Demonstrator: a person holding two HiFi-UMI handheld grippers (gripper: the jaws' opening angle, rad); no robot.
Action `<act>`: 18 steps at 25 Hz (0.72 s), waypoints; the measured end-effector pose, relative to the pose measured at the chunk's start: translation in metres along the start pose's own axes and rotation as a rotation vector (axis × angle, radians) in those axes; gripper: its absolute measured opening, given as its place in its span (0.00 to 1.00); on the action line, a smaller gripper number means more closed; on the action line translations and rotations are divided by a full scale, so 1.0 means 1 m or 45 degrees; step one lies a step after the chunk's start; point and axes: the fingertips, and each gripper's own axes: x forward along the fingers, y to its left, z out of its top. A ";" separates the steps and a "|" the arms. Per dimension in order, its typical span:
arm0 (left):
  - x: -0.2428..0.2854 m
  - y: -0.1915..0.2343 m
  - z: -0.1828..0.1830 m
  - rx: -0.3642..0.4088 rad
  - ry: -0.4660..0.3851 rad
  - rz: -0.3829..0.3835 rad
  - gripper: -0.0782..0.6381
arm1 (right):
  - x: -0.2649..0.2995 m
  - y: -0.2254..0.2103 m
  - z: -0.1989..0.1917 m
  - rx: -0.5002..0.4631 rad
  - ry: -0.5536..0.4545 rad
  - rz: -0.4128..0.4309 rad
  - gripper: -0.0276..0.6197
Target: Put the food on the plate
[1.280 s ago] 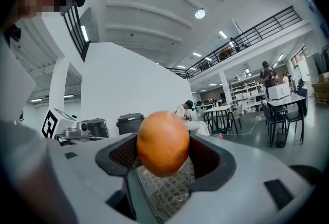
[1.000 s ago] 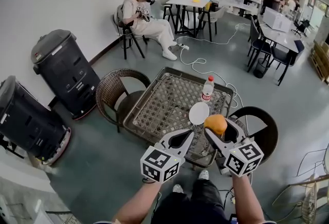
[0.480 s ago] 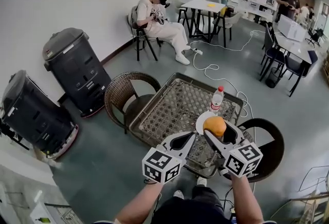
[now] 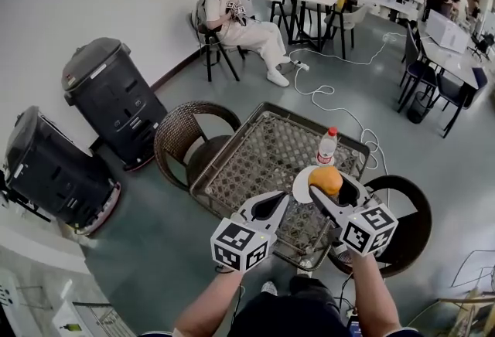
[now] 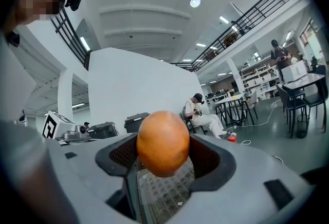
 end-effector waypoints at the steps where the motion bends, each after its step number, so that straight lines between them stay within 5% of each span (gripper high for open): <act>1: 0.003 0.002 -0.002 0.002 0.004 0.006 0.12 | 0.003 -0.008 -0.003 0.004 0.013 -0.009 0.53; 18: 0.079 0.027 -0.077 -0.065 0.163 0.003 0.12 | 0.053 -0.116 -0.140 0.211 0.362 -0.106 0.53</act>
